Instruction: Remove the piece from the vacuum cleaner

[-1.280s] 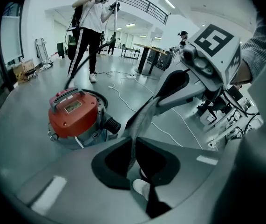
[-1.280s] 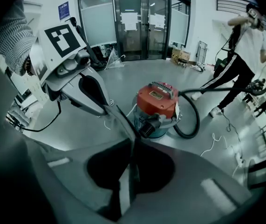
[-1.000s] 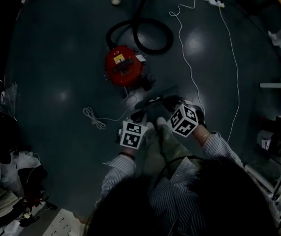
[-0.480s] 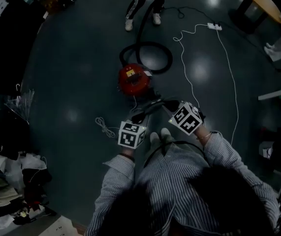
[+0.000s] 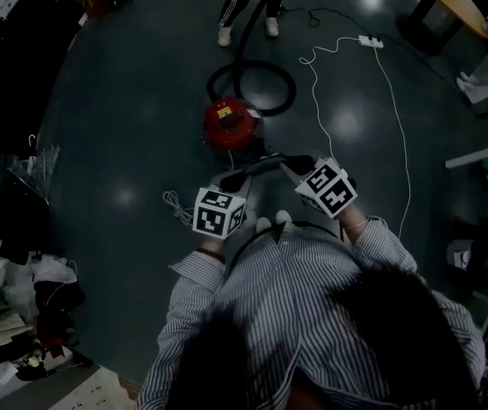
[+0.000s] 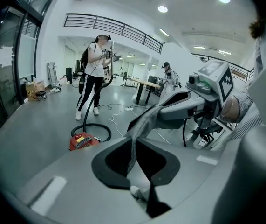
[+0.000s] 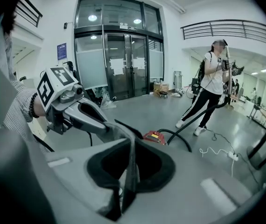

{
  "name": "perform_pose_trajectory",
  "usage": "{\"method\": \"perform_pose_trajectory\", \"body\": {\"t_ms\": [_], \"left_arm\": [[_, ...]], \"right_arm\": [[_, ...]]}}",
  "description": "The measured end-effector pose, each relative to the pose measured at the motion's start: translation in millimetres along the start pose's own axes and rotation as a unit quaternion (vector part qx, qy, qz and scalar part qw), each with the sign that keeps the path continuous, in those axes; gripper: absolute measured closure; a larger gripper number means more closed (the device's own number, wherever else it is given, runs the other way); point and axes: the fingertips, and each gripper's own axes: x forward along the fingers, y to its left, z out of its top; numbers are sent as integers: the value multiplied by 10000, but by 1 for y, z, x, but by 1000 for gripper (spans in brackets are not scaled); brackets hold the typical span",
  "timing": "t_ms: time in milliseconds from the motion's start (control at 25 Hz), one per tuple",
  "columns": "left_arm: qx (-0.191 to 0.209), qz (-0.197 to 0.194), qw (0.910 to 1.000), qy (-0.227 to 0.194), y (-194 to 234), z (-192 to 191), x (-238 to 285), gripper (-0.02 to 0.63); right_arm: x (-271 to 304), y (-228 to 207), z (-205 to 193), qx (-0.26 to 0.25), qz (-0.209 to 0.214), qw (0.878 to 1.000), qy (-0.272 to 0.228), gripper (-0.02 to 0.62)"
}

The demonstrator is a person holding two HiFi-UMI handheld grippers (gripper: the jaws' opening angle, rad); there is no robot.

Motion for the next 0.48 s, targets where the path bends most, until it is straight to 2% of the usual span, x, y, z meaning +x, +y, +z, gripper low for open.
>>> {"method": "perform_pose_trajectory", "body": {"t_ms": [480], "left_arm": [[-119,-70,9999,100,-1,-1,4,577]], "right_arm": [[-2,3,-6,120,26,9999,119,574]]}}
